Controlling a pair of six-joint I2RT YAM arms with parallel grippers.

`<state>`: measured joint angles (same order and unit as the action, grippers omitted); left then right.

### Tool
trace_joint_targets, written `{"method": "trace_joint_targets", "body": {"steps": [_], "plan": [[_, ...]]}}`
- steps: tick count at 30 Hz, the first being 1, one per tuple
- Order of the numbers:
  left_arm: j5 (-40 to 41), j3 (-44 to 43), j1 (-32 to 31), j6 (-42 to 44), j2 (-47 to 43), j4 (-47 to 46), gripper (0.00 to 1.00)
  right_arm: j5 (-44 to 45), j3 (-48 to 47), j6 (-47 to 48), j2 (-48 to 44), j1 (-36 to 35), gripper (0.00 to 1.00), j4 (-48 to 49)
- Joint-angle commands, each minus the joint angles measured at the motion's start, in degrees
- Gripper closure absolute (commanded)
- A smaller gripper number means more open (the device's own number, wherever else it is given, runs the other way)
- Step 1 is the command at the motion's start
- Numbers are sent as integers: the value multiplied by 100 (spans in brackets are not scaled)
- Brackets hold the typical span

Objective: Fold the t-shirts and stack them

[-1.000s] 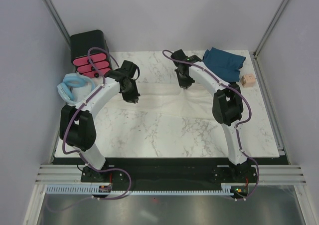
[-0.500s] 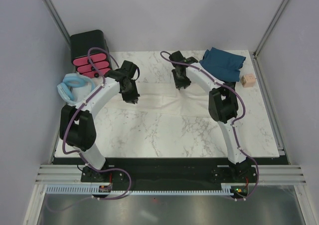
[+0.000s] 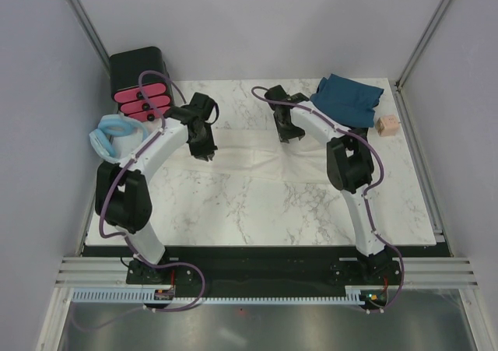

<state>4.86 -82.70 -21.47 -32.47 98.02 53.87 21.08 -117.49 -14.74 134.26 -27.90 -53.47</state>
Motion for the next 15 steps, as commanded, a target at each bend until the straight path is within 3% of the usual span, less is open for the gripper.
{"method": "trace_joint_targets", "body": {"steps": [1,7,15], "plan": [[348,-150,-23,267,182,36,79,774,209,-55,-672,48,50,-14],[454,-264,3,285,542,-122,78,819,604,-186,-1207,83,51,-40],[585,-730,231,153,1342,-95,79,380,2291,-389,-2026,74,56,205]]}}
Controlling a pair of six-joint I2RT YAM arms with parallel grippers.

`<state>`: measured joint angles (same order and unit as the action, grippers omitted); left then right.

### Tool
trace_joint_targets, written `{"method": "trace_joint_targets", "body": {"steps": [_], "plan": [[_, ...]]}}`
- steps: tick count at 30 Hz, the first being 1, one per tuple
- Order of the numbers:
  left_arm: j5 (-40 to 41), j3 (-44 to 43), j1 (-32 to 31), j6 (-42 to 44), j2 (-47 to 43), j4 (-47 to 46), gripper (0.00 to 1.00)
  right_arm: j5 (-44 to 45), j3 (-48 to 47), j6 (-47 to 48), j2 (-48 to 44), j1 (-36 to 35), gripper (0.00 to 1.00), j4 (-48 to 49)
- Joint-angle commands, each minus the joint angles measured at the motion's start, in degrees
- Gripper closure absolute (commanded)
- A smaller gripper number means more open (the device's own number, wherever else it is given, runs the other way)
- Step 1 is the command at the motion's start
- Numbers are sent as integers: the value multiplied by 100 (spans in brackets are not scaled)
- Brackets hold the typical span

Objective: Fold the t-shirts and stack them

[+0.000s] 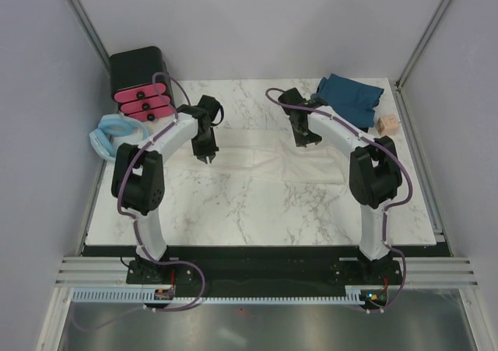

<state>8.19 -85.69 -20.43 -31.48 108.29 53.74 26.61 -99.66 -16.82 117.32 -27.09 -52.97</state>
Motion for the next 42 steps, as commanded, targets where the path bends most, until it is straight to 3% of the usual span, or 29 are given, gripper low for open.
{"method": "trace_joint_targets", "body": {"steps": [1,12,31,42], "plan": [[271,-509,135,72,481,-65,79,-235,587,-190,-385,-15,57,155],[315,-1152,610,204,1247,14,80,-464,1264,-304,-596,-33,61,252],[764,-1556,1041,371,1494,102,80,-587,1493,-340,-570,-33,63,182],[456,210,961,37,-44,-372,71,-780,1651,-384,-719,-33,59,270]]}}
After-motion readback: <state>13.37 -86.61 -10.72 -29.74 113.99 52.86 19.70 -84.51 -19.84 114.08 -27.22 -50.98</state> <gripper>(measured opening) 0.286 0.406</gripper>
